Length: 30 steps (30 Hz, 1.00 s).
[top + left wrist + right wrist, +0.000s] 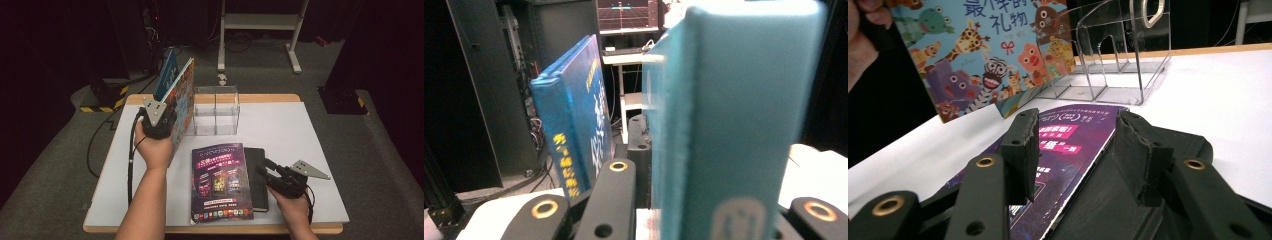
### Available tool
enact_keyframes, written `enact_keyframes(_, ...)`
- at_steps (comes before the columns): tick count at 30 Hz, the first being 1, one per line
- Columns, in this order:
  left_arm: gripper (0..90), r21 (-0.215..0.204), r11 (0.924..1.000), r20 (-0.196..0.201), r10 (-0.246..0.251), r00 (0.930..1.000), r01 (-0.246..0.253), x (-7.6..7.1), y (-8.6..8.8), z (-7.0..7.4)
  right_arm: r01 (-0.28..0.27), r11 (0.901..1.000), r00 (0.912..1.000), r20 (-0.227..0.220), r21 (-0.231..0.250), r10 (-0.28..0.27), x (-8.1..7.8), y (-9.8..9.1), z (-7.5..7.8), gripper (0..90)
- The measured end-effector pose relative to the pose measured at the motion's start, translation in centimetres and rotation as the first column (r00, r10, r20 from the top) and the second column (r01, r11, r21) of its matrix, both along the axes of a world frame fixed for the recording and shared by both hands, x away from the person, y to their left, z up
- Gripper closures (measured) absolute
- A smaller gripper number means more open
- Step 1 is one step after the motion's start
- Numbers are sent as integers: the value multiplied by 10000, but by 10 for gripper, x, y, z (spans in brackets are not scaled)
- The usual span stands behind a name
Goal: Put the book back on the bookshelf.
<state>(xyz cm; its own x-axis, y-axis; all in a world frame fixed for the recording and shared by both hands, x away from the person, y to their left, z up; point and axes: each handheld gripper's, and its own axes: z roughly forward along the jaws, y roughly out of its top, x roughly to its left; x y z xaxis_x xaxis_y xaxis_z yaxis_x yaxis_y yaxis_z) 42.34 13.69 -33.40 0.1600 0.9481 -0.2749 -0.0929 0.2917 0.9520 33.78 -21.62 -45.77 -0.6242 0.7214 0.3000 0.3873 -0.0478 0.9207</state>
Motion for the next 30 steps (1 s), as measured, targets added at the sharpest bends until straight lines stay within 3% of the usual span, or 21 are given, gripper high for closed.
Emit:
enact_keyframes(15,811,-314,9991,179,298,9994,-292,18,-4,-12,-166,9998,9999,-8,98,166,-1,1,0,528)
enact_keyframes(26,807,-559,9977,374,392,9985,-371,6,-2,-27,-238,9997,9997,-77,24,239,-2,4,-2,528)
enact_keyframes(30,805,-374,9989,321,306,9990,-294,1,-3,-32,-242,9997,9997,-105,-1,242,-3,5,-2,528)
